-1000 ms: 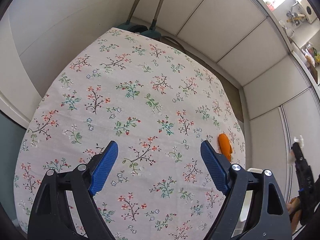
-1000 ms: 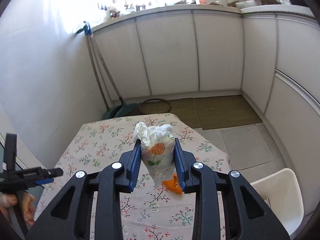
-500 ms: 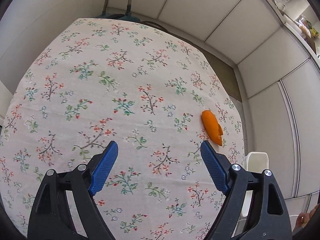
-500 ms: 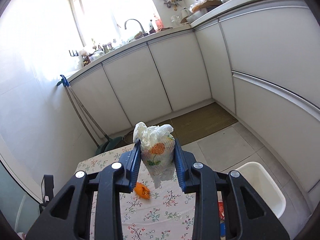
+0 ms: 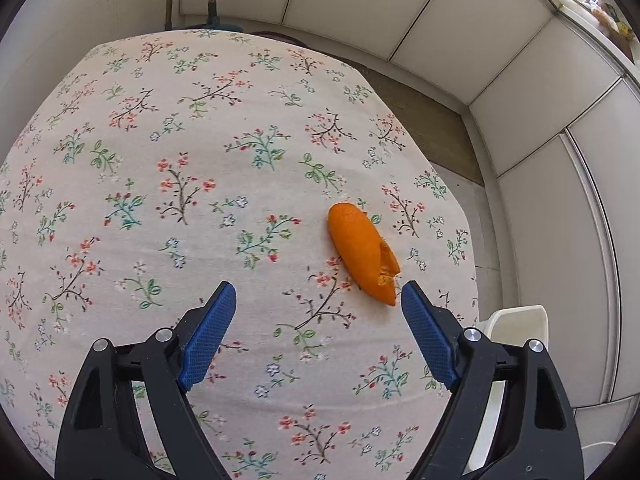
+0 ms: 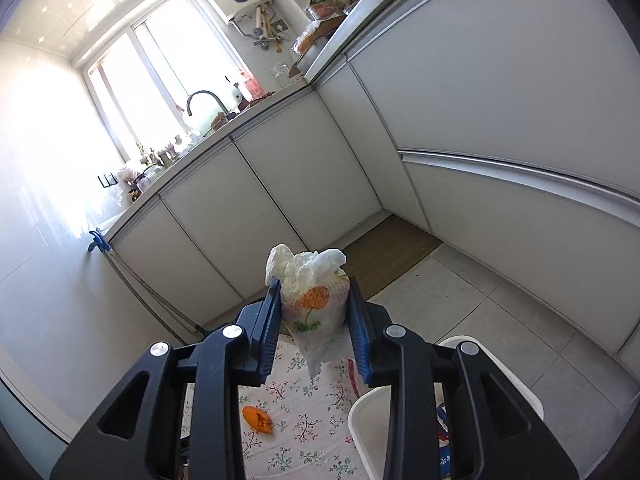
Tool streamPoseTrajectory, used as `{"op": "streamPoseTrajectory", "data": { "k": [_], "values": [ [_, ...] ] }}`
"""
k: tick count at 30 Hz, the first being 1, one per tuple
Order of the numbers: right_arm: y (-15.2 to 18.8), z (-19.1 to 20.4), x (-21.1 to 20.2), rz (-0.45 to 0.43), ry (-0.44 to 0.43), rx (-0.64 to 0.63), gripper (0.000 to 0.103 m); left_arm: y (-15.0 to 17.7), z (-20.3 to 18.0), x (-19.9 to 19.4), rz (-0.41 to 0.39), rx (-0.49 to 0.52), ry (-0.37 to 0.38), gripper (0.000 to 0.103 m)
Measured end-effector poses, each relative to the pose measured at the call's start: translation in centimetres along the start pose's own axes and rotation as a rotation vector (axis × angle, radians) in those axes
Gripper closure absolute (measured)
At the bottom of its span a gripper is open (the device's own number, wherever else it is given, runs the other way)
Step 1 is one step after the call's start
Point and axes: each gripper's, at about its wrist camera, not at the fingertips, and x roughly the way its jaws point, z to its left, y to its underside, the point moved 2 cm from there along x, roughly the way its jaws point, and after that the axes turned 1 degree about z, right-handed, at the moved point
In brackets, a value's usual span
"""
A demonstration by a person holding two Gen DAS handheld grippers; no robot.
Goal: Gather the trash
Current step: 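Close the left gripper on the orange peel while the right gripper holds the tissue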
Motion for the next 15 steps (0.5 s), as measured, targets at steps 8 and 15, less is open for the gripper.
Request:
{"op": "streamPoseTrajectory", "data": {
  "k": [8,15],
  "values": [
    [-0.6,-1.2,-0.2,-0.001,-0.004,0.015,0.071,-0.2,-2.9,2.3,0.016,-0.055,-0.062,0.023],
    [0.1,-0.2,0.4,0.029,0.004,-0.042,0.071,-0.5,-3.4,4.6,0.042,-0.103,-0.109,0.035]
  ]
}}
